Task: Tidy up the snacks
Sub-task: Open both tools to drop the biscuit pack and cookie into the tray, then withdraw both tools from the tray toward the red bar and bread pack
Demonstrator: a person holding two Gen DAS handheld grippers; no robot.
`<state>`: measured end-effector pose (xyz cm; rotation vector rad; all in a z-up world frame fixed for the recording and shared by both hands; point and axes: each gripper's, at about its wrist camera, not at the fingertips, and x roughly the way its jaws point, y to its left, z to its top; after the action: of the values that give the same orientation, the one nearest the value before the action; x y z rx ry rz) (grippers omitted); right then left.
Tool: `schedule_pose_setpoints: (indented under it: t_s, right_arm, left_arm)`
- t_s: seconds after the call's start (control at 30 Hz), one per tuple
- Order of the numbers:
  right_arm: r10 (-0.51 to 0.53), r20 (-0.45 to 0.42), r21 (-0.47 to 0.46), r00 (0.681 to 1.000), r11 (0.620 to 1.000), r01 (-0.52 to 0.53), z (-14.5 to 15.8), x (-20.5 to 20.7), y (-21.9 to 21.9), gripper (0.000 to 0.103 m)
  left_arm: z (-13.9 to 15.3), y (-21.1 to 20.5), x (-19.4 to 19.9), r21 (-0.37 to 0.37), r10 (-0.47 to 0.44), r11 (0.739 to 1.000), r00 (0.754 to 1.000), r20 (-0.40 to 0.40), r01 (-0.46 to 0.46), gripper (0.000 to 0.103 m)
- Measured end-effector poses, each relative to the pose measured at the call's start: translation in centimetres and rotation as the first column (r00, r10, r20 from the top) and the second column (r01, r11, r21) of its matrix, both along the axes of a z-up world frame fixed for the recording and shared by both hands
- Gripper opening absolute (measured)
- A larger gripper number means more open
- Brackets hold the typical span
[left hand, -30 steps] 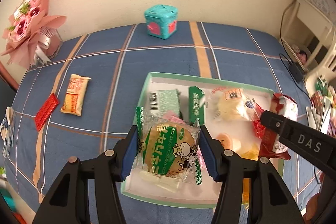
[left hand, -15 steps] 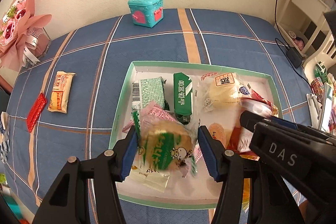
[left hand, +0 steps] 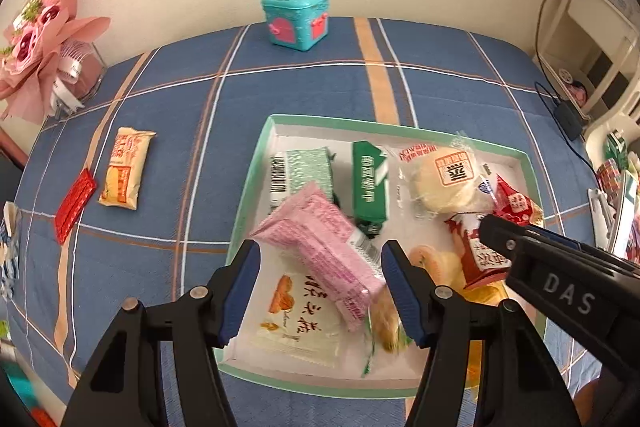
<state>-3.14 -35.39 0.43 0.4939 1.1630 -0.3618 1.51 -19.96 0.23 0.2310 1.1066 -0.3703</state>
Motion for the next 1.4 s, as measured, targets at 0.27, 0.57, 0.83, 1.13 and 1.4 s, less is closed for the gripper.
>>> schedule_pose_setpoints:
  t_s: [0.27,0.57,0.83,1.13,1.4]
  right_arm:
    - [0.006,-0.003,-0.007,1.0,1.0,-0.006,0.1,0.2,0.3,0.045]
    - [0.008,-0.004,-0.008,1.0,1.0,-0.008,0.1,0.3,0.4,0.045]
    - [0.003,-0.002,-0.011,1.0,1.0,-0.003,0.1,0.3,0.4,0.063]
    - [0.009,0.009,-0.03,1.0,1.0,-0.009,0.3,0.2,0.4,0.088]
    - [0.024,0.02,-0.042,1.0,0.999,-0.023,0.4,0.4,0.5,0.103]
  left_arm:
    - [0.1,1.2,0.7,-0.011,0.034,0.999,0.999,-0.006,-0.034,0.064]
    - [0.1,1.5,0.7,-0.008,0.039,0.999,0.999,-0.003,-0.039,0.064]
    - [0.2,2.0,1.1,-0.021,0.067,0.998,0.998,-0.003,-0.067,0.07]
    - [0.4,4.6,2.2,-0.048,0.178,0.983,0.984,0.0,-0.178,0.081]
    - [0.2,6.0,2.9,-0.054,0.225,0.973,0.974,0.017,-0.224,0.098]
